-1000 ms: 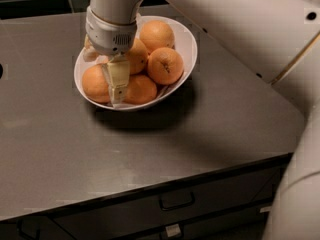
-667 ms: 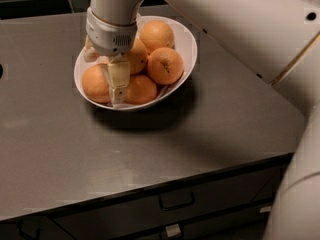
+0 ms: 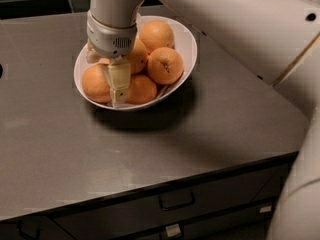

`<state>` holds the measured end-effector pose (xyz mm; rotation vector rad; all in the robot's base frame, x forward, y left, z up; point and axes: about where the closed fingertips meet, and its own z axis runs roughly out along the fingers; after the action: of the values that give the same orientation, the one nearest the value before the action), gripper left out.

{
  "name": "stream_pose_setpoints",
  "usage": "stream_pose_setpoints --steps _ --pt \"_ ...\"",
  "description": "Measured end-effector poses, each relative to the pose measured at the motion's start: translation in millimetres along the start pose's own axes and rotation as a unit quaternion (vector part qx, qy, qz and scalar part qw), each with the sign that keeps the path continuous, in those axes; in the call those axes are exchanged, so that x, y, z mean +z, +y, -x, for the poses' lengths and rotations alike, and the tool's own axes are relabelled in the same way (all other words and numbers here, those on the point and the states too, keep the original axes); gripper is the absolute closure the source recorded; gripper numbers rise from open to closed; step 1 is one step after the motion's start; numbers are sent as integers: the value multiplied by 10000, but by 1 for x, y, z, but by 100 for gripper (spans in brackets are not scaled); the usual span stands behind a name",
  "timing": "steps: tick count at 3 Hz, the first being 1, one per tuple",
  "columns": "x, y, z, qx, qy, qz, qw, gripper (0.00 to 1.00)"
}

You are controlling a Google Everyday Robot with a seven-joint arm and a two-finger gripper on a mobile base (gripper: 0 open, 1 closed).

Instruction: Pick orange from white bowl

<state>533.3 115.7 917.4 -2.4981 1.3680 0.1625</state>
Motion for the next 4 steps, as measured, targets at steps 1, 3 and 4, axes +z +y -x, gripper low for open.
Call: stream_pose_setpoints --steps 1,3,4 --pt "-1 -2 -2 36 163 -71 9998 22" --pt "6 -5 -4 37 417 -261 9988 28" --pt "11 -4 -4 36 384 -256 9989 28"
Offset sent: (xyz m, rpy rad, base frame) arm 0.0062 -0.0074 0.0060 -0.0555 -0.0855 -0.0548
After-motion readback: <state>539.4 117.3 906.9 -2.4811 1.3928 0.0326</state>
